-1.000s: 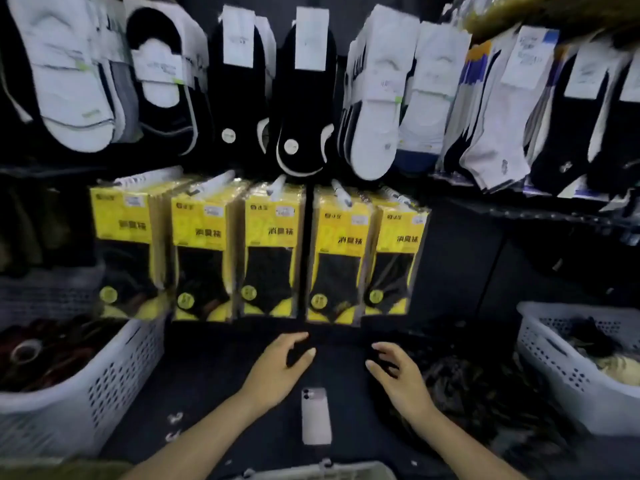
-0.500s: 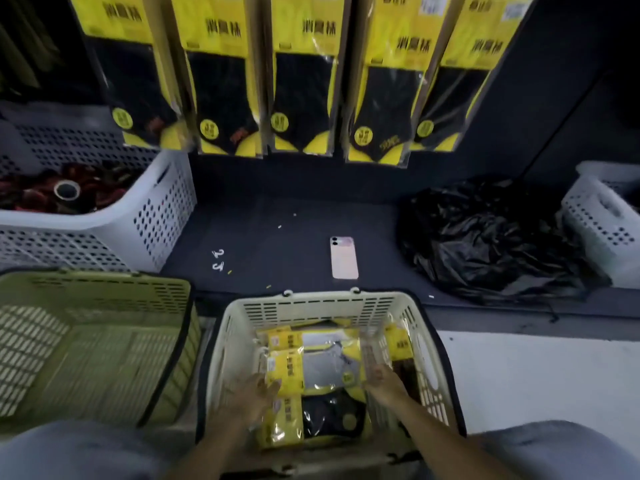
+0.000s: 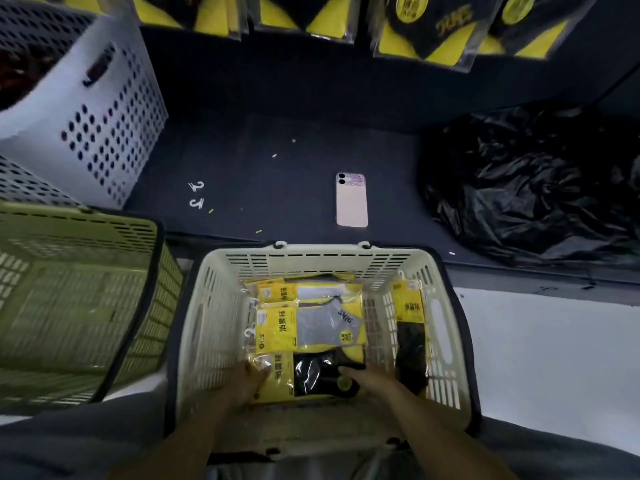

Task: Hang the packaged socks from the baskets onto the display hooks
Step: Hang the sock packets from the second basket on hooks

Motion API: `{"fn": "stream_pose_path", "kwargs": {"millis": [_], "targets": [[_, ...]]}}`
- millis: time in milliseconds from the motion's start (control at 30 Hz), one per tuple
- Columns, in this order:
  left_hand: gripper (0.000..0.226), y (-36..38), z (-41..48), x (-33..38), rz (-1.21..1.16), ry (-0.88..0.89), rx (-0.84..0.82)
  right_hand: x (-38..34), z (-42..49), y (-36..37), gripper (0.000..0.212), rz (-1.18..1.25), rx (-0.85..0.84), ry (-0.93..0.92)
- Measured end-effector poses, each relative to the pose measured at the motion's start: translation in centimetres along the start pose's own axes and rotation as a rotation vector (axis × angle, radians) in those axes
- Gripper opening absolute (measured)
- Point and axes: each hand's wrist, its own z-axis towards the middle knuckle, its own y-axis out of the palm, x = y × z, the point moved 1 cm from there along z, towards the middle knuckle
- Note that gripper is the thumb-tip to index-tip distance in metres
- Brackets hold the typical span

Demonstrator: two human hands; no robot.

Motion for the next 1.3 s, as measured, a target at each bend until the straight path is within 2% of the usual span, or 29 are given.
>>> {"fn": "stream_pose_path", "kwargs": {"millis": [167, 233, 367, 500, 633, 700, 767, 867, 900, 933, 967, 1033, 1100, 1133, 1233, 1300], "targets": [[0.014, 0.4, 0.9, -0.2, 0.011, -0.011, 0.018, 0.1, 0.5, 0.4, 0.067, -0.066, 0.057, -0.008], [0.024, 0.3, 1.1, -0.3, -0.028, -0.029, -0.008, -0.3, 0.2, 0.2, 0.065, -0.124, 0.087, -0.017], [0.022, -0.3, 0.3, -0.1, -0.125, -0.064, -0.009, -0.7, -1.5, -0.4, 0.078, -0.174, 0.109, -0.029], [0.024, -1.3, -1.2, 0.6, -0.136, -0.054, -0.005, -2.0, -4.5, -2.2, 0.087, 0.055, 0.036, 0.016], [0.067, -2.9, -3.8, 3.7, -0.165, -0.030, -0.005, -4.3, -8.5, -4.7, 0.098, 0.307, -0.045, -0.052], [0.067, -3.9, -5.3, 6.2, -0.157, 0.008, -0.016, -6.1, -11.2, -5.9, 0.101, 0.339, -0.057, -0.130], [0.054, -5.1, -7.4, 9.0, -0.197, 0.098, 0.013, -8.1, -14.2, -7.2, 0.097, 0.371, -0.036, -0.233], [0.034, -6.7, -11.4, 13.6, -0.350, 0.428, 0.263, -11.2, -18.6, -9.1, 0.086, 0.484, 0.053, -0.433], [0.035, -7.2, -12.4, 15.1, -0.467, 0.504, 0.356, -12.2, -19.9, -9.6, 0.079, 0.536, 0.079, -0.498], [0.046, -7.4, -13.4, 16.6, -0.569, 0.531, 0.404, -13.1, -21.2, -10.1, 0.074, 0.590, 0.094, -0.548], [0.062, -7.5, -14.4, 18.2, -0.622, 0.537, 0.384, -14.0, -22.3, -10.5, 0.073, 0.643, 0.098, -0.584], [0.082, -6.6, -15.8, 21.1, -0.691, 0.566, 0.169, -15.5, -24.1, -11.2, 0.079, 0.756, 0.095, -0.634], [0.077, -5.0, -17.4, 24.1, -0.776, 0.609, -0.078, -16.7, -25.6, -11.2, 0.084, 0.841, 0.078, -0.690], [0.071, -4.2, -18.3, 25.5, -0.808, 0.651, -0.138, -17.2, -26.3, -11.1, 0.081, 0.868, 0.062, -0.720], [0.052, -2.6, -19.9, 28.8, -0.898, 0.809, -0.086, -18.1, -27.9, -10.6, 0.070, 0.897, -0.004, -0.831], [0.039, -2.6, -20.9, 30.3, -0.908, 0.885, -0.007, -18.1, -28.8, -11.0, 0.075, 0.838, 0.049, -0.890]]}}
